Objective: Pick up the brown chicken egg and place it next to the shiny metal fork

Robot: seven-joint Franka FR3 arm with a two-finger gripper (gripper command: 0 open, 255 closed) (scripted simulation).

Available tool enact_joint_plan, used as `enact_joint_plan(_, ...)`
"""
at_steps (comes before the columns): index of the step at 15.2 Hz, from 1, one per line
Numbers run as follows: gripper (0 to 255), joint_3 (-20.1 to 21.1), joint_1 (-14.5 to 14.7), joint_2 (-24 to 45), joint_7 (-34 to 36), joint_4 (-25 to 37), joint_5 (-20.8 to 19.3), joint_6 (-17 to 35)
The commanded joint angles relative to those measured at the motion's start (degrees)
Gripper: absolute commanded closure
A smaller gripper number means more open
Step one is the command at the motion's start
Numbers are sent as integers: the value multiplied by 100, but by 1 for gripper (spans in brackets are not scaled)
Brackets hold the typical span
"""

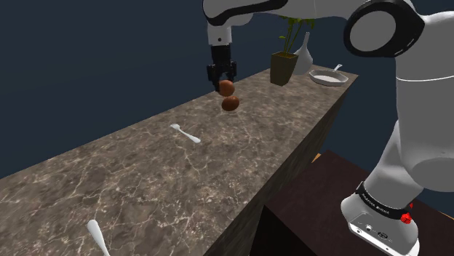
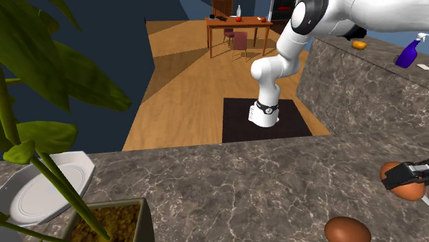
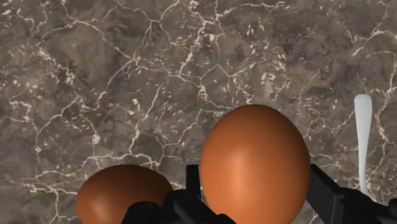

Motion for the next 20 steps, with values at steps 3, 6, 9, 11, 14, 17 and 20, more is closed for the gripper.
enact_joint_plan(3,255,146,206,528,428,836,98,-265)
enact_joint_plan(6,255,244,347,1023,731,1567,166,-468)
enact_joint_plan(9,255,241,370,983,701,1269,163,-212)
enact_joint_plan(11,255,240,383,969,681,1091,163,-50)
enact_joint_plan(14,255,240,400,965,653,852,165,182)
enact_joint_plan(17,255,241,413,977,626,641,170,403)
enact_joint_plan(20,255,243,424,1004,600,454,177,614)
